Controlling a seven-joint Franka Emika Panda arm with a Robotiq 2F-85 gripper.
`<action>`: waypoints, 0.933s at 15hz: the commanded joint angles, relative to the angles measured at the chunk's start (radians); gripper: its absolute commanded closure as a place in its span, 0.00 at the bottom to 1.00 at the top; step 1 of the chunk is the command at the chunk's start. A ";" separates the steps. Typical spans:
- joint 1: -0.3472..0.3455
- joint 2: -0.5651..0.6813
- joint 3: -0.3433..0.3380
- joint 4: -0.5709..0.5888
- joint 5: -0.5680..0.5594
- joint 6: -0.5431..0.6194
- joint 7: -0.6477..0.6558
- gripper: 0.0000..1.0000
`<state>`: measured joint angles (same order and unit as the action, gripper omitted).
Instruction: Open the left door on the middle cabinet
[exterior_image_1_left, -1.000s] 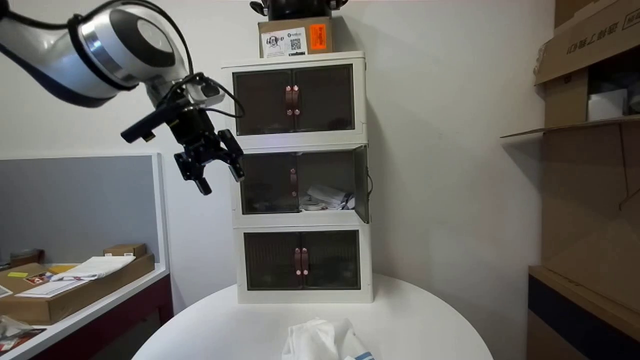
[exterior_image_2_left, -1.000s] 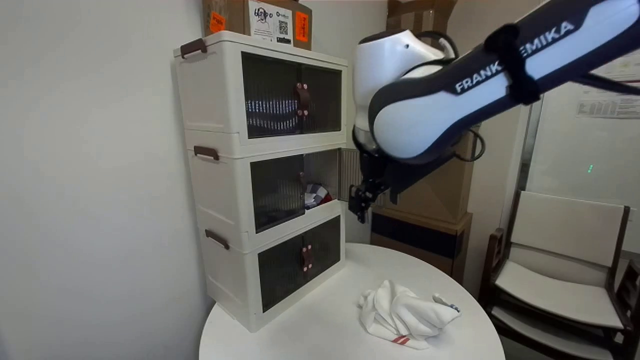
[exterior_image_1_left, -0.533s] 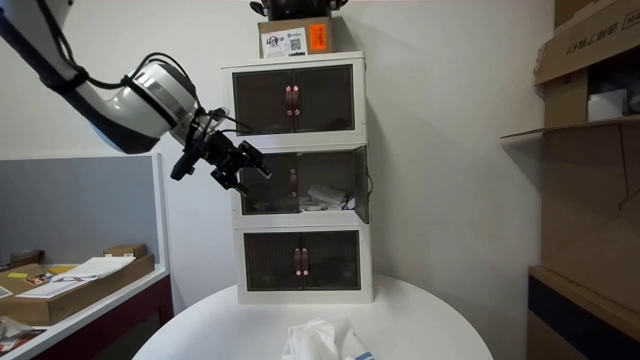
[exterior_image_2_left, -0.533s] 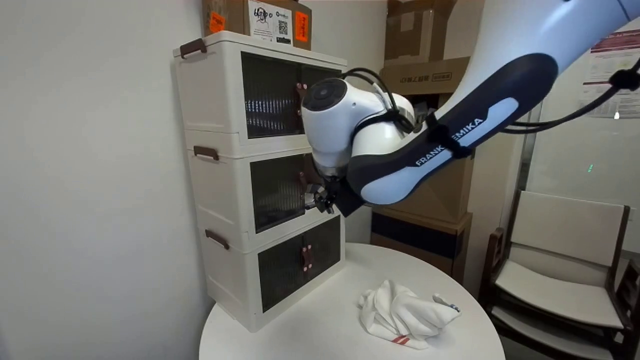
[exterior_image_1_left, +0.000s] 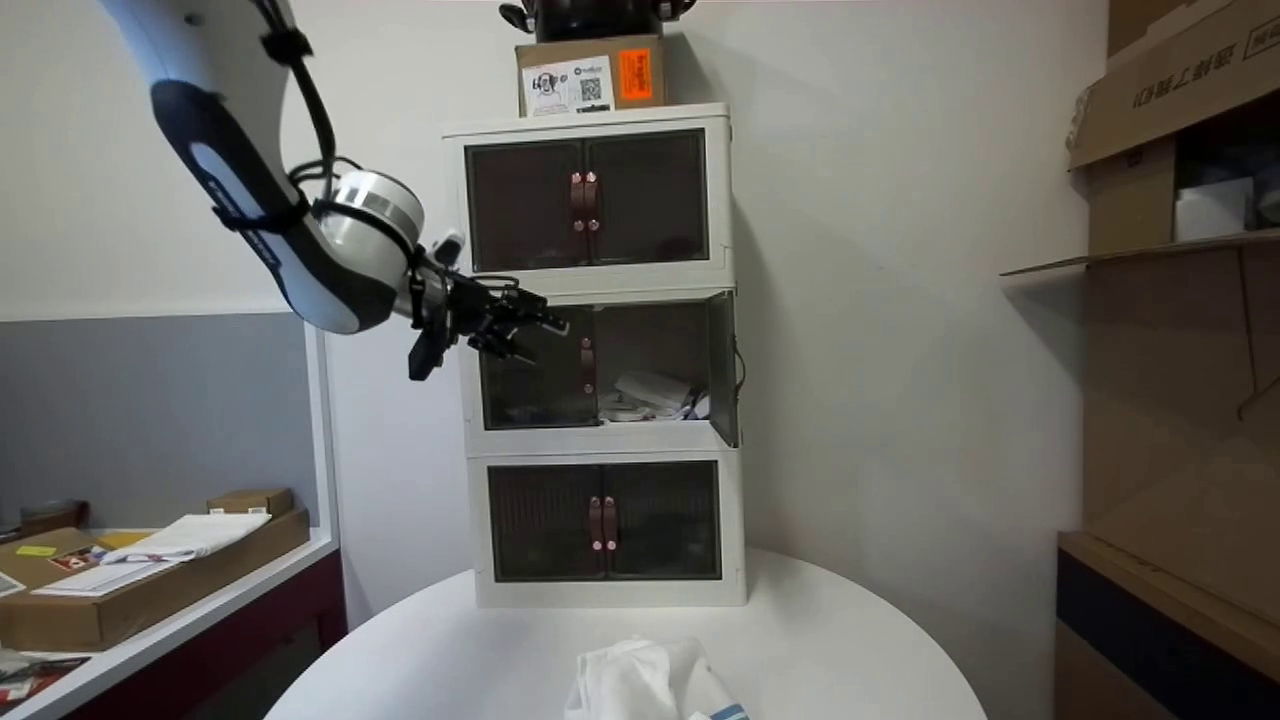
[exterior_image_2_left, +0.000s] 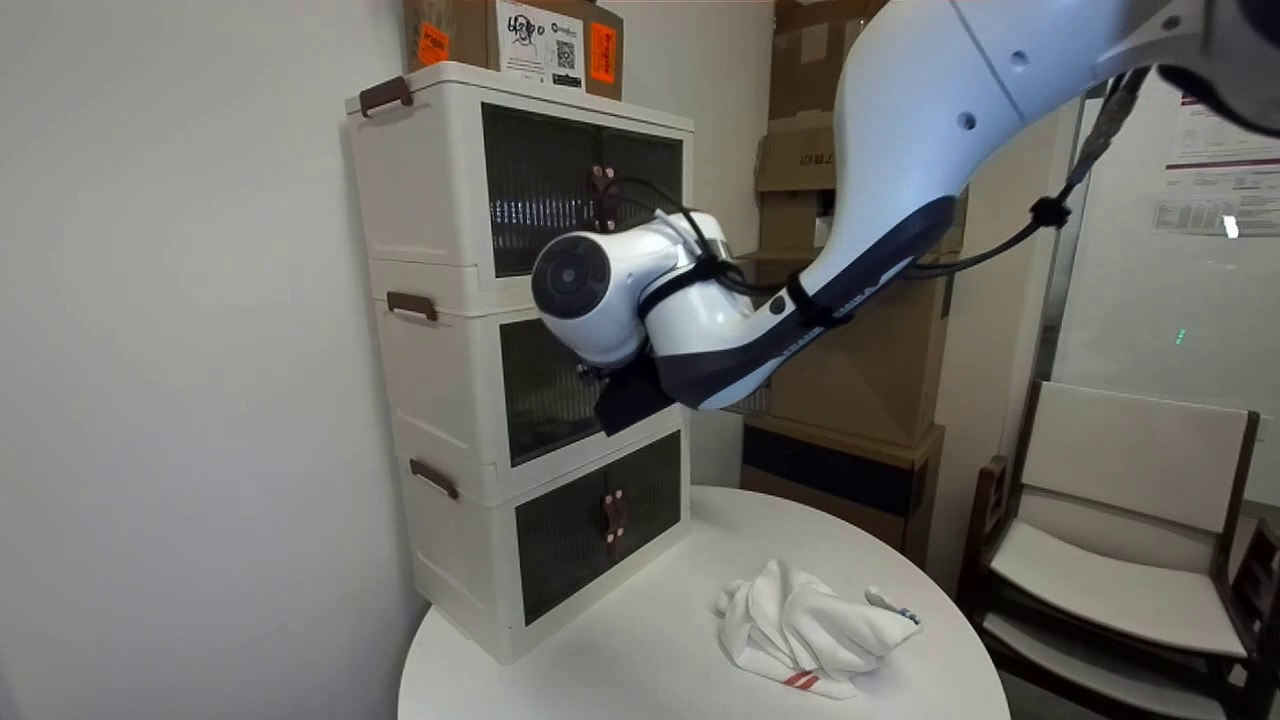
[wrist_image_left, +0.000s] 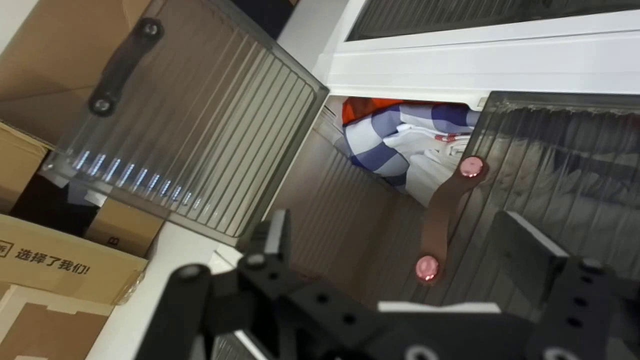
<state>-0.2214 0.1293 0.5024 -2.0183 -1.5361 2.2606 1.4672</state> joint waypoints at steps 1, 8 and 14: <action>0.191 0.181 -0.174 0.132 -0.092 -0.011 0.145 0.00; 0.301 0.269 -0.302 0.205 -0.079 0.051 0.215 0.00; 0.318 0.234 -0.312 0.163 -0.071 0.056 0.208 0.00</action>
<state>0.0645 0.4125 0.2183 -1.8028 -1.6267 2.3095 1.6868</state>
